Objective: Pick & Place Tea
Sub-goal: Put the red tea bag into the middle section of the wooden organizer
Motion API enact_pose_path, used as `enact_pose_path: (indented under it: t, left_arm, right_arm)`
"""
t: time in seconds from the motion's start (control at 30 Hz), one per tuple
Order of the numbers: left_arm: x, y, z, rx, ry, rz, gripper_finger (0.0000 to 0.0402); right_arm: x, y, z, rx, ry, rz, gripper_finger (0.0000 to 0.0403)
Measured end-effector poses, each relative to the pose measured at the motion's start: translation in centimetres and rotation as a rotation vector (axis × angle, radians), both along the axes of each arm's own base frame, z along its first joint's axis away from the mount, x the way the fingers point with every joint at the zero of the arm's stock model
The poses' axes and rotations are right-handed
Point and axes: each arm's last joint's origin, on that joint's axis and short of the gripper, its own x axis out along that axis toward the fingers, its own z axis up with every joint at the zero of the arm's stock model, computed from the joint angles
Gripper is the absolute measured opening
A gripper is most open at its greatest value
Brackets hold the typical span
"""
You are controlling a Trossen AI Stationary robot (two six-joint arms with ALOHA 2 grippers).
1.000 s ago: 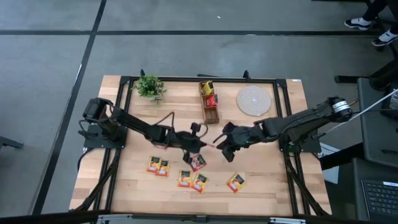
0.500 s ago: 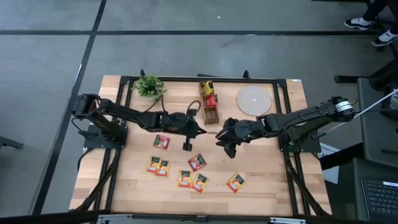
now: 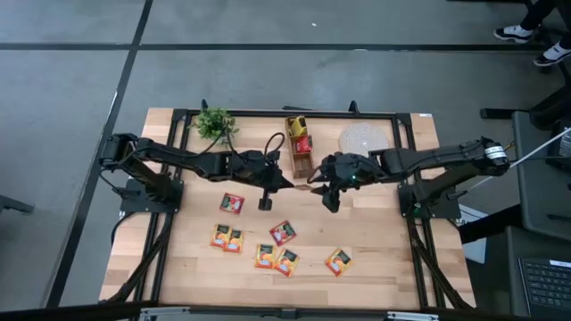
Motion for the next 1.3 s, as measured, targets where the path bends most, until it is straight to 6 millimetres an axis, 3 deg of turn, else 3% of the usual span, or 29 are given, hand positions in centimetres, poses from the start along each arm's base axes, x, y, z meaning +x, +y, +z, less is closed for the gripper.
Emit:
enact_pose_path:
  t: [0.37, 0.67, 0.77, 0.93, 1.13, 1.3]
  left_arm:
    - [0.1, -0.1, 0.2, -0.006, -0.020, -0.012, 0.0002]
    - [0.3, -0.1, 0.6, -0.035, -0.069, -0.023, 0.0002]
    - [0.3, -0.1, 0.6, -0.036, -0.066, -0.022, 0.0002]
    - [0.2, -0.1, 0.4, -0.043, -0.043, -0.018, 0.0002]
    - [0.1, 0.0, 0.2, -0.078, -0.020, 0.005, 0.0008]
    - [-0.4, 1.1, -0.7, -0.169, 0.084, 0.091, 0.0055]
  right_arm:
    - [0.2, -0.9, -0.2, -0.033, 0.031, 0.023, 0.0191]
    - [1.3, -0.8, -1.8, -0.030, 0.095, 0.024, 0.0187]
    - [1.4, -0.8, -2.0, -0.028, 0.103, 0.022, 0.0150]
    - [1.4, -0.8, -2.0, -0.025, 0.102, 0.030, 0.0020]
    - [1.5, -0.8, -2.0, -0.004, 0.095, 0.008, 0.0005]
    - [1.4, -1.1, -1.9, 0.021, 0.095, -0.025, 0.0004]
